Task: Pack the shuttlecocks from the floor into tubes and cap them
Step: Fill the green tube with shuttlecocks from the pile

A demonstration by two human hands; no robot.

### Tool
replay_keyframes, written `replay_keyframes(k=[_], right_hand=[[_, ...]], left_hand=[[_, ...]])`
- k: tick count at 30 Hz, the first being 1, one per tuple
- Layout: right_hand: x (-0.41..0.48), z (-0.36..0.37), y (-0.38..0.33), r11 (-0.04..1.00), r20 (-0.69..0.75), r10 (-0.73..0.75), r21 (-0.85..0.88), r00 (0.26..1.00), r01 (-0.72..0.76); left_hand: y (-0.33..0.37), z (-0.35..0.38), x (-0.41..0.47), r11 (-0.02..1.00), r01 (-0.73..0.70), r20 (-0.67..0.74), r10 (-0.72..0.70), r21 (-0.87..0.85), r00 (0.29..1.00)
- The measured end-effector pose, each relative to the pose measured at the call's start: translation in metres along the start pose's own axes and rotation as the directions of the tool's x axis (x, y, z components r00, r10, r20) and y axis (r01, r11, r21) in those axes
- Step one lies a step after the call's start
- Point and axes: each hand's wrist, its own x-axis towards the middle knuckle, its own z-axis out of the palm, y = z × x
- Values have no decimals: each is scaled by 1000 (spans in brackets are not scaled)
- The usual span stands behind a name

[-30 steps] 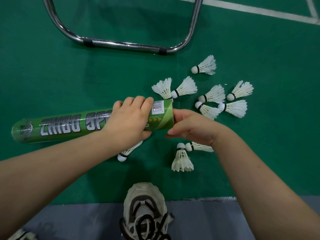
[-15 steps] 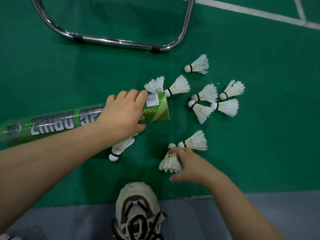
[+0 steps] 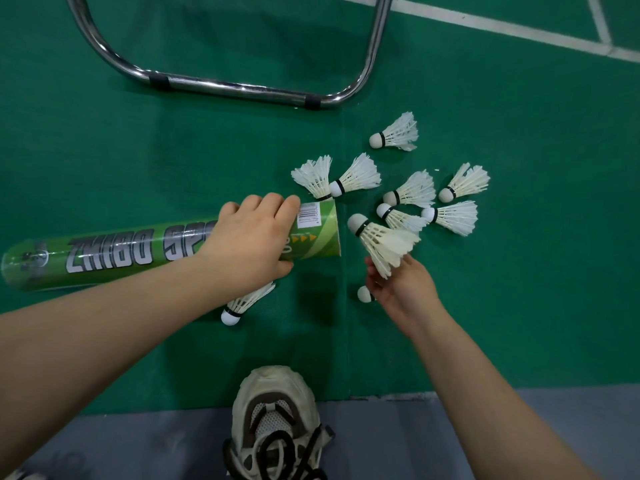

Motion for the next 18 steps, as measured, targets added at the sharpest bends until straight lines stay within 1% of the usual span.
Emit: replay_keyframes(k=[1,3,4,5,6,7,8,9,10,11,12,13,14,15,17,18], right_hand=[[-1,3,-2,998,45,53,-24,998,-52],[-2,12,-2,979,133,121,-181,984,-96],[-1,17,-1,957,149,139,-273,979,-95],[1,22,0,916,140,123,-396,983,-58],[4,26,-1,833,109,51,-554,993,18],[6,30,-1,710,78,-64,-697,995,100],[7,33,-2,598,64,-197,-783,978,171],[7,34,-2,552,54,-321,-801,946,233],[4,36,-4,574,39,-428,-760,903,305],[0,38,-7,631,13,-509,-674,860,384],[-5,40,-9,691,0,-548,-564,837,452],[-11,43,-10,731,21,-554,-468,833,497],[-17,45,-9,752,87,-539,-399,838,525],[-22,47,-6,758,187,-504,-372,843,536],[-31,50,0,745,371,-399,-401,838,533],[-33,52,1,733,416,-354,-432,837,525]], left_hand=[[1,1,-1,1000,-8,6,8,2,1000],[3,2,-2,1000,-19,19,19,3,1000],[4,3,-2,1000,-22,26,22,2,999],[5,3,-3,1000,-24,31,24,-1,999],[5,3,-4,1000,-27,34,28,-3,999],[6,4,-4,999,-32,35,32,-4,999],[6,3,-5,999,-36,33,36,-5,999],[6,2,-6,999,-37,28,37,-8,999],[5,0,-7,999,-35,18,35,-13,999],[4,-2,-7,999,-30,10,30,-17,999],[2,-5,-7,999,-24,2,24,-23,1000],[1,-7,-7,999,-18,-6,18,-30,1000],[0,-9,-7,999,-12,-16,11,-37,1000],[-1,-11,-6,999,-6,-24,5,-44,1000],[-1,-14,-6,998,4,-34,-6,-64,999],[-1,-16,-6,997,9,-38,-12,-73,999]])
